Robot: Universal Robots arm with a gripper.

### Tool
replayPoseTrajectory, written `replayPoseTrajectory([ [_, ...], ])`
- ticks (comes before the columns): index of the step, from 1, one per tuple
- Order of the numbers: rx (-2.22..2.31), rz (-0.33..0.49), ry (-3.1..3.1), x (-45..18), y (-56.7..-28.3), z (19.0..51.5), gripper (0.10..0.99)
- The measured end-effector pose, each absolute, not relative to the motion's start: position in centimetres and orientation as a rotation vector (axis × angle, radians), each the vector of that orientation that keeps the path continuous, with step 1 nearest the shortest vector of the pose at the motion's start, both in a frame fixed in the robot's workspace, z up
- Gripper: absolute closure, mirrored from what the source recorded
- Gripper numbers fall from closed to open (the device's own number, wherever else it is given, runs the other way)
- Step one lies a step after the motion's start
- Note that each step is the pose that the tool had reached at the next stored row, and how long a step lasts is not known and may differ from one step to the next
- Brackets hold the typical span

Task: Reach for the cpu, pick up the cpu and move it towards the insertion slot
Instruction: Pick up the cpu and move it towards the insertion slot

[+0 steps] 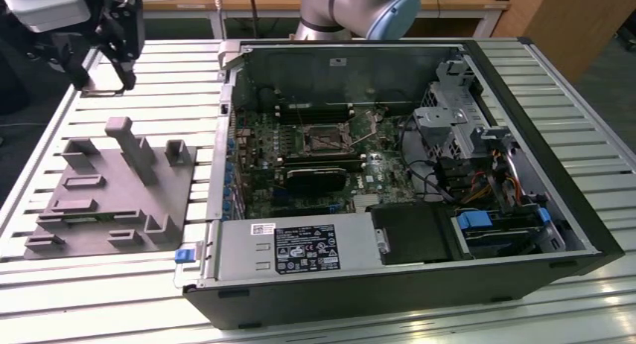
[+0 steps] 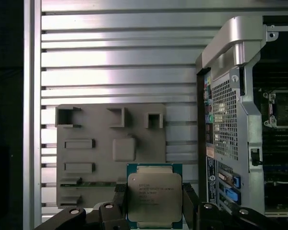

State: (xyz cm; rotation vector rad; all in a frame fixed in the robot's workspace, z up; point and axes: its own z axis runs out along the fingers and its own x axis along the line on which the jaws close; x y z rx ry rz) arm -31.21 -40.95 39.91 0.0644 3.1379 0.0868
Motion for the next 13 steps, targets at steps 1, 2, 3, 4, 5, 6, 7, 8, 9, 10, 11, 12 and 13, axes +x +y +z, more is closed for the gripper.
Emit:
replayPoseTrajectory([
  [1, 0.064, 0.087, 3.138, -30.8, -40.9, 39.9, 0.545],
  [2, 0.064, 0.087, 3.138, -30.4, -40.9, 39.9, 0.545],
  [3, 0.065, 0.087, 3.138, -30.0, -40.9, 39.9, 0.545],
  [4, 0.065, 0.087, 3.139, -29.5, -40.9, 39.9, 0.545],
  [5, 0.065, 0.087, 3.139, -29.1, -40.9, 39.9, 0.545],
  [6, 0.065, 0.087, 3.139, -28.6, -40.9, 39.9, 0.545],
  [7, 0.064, 0.087, 3.140, -28.1, -40.9, 39.9, 0.545],
  [8, 0.064, 0.087, 3.140, -27.7, -40.9, 39.9, 0.545],
  [9, 0.065, 0.087, 3.140, -27.3, -40.9, 39.9, 0.545],
  [10, 0.065, 0.087, 3.141, -26.8, -40.9, 39.9, 0.545],
  [11, 0.065, 0.087, 3.141, -26.3, -40.9, 39.9, 0.545],
  [12, 0.064, 0.087, 3.141, -25.9, -40.9, 39.9, 0.545],
  [13, 0.065, 0.087, 3.142, -25.4, -40.9, 39.9, 0.545],
])
